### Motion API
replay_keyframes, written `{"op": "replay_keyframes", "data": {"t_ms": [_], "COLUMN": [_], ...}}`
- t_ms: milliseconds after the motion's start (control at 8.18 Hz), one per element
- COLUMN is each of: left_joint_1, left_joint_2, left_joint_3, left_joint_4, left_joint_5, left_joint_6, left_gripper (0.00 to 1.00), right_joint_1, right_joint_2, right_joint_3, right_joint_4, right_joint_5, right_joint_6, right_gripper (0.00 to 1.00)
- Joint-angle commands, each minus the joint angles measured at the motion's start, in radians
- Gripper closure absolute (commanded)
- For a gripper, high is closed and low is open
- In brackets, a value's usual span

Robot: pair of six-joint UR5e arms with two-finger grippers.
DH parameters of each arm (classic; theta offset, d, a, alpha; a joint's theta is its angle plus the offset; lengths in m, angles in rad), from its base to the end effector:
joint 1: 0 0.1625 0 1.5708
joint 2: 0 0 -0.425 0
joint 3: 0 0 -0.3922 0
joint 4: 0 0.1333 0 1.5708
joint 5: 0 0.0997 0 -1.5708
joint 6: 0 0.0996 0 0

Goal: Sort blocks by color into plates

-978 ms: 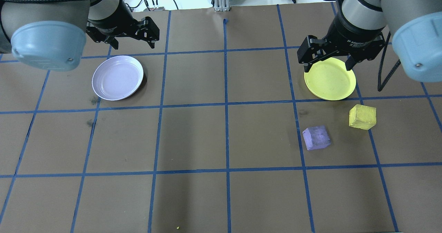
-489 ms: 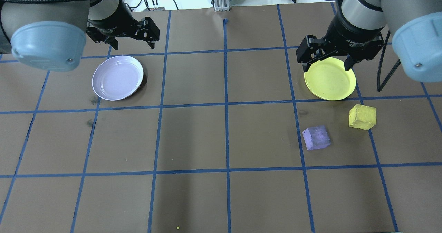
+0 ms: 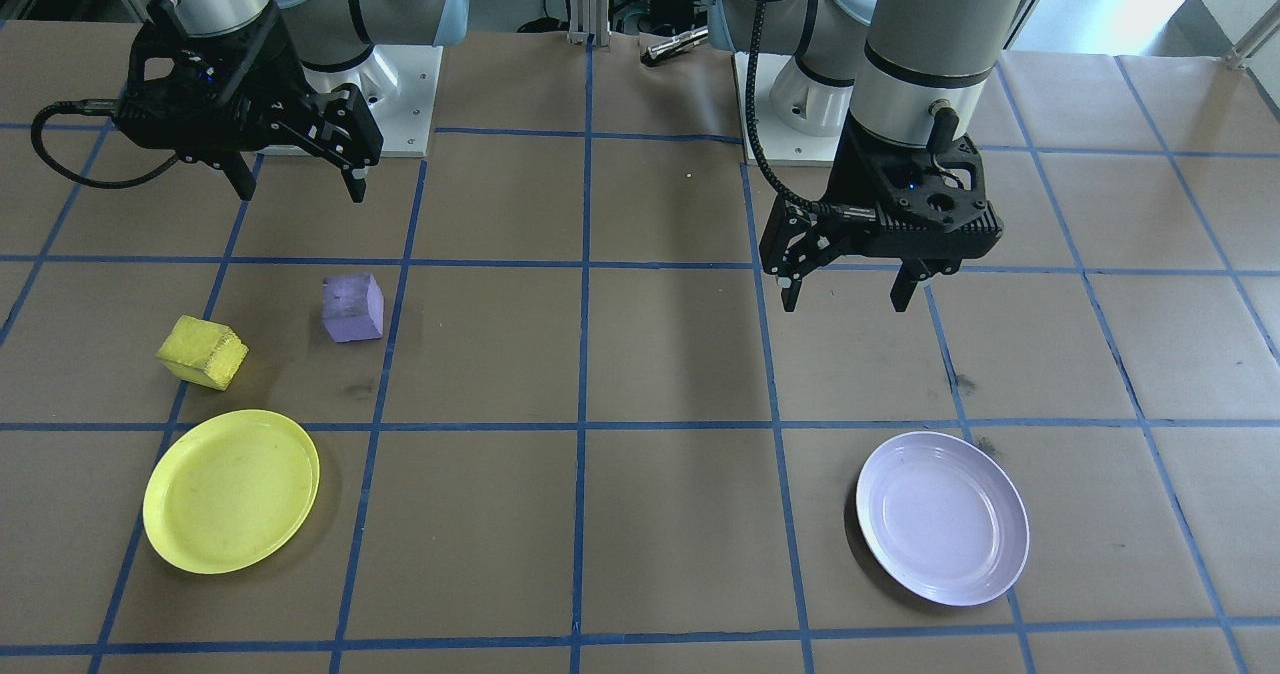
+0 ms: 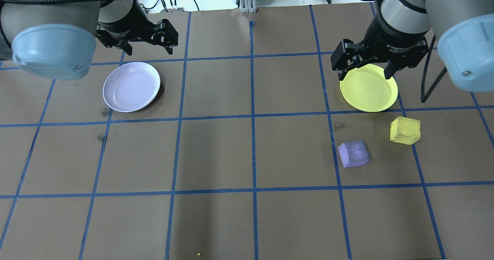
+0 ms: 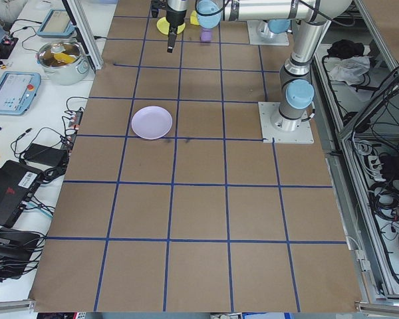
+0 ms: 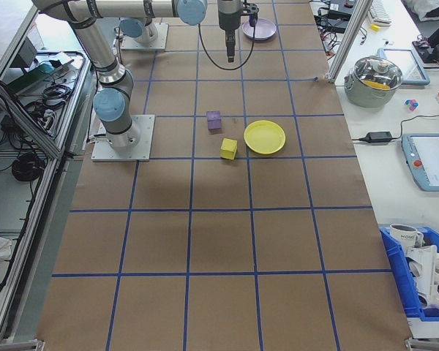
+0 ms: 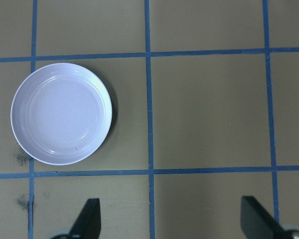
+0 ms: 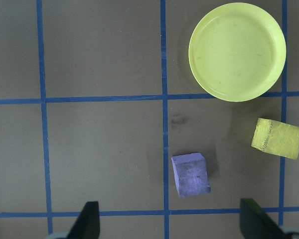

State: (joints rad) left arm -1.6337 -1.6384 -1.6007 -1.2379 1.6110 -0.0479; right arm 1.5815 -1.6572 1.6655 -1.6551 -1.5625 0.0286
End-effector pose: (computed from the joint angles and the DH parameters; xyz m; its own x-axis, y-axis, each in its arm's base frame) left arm -0.1629 -0.5300 0.4748 -0.9996 0.0069 -0.0279 0.0133 0.9719 -0.2348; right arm 0.1391 -0.4610 0.4909 -0.9998 0.0172 -0.0104 0.0179 0.9970 -0.0757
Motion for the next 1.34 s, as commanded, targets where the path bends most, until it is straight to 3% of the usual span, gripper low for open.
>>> {"op": "replay_keyframes", "data": {"t_ms": [0,489,978,1100,1223], "left_joint_1": [0.0,0.0,-0.002,-0.002,-0.002], "left_joint_2": [0.002,0.0,-0.001,-0.001,-0.003], "left_joint_3": [-0.001,-0.001,-0.002,-0.002,-0.002], "left_joint_4": [0.0,0.0,0.0,0.002,0.002], "left_joint_5": [0.0,0.001,0.001,0.003,0.001], "left_joint_6": [0.002,-0.003,-0.012,-0.013,-0.014], "left_gripper": [0.0,0.0,0.0,0.0,0.0], "right_joint_1": [0.0,-0.023,-0.259,-0.271,-0.285], "right_joint_2": [0.0,0.013,0.094,0.108,0.126], "right_joint_3": [0.0,0.003,0.019,0.054,0.091], "right_joint_4": [0.0,-0.023,-0.008,-0.012,-0.018], "right_joint_5": [-0.005,-0.043,-0.056,-0.071,-0.132], "right_joint_6": [0.002,-0.013,-0.009,-0.006,-0.01], "right_gripper": [0.0,0.0,0.0,0.0,0.0]}}
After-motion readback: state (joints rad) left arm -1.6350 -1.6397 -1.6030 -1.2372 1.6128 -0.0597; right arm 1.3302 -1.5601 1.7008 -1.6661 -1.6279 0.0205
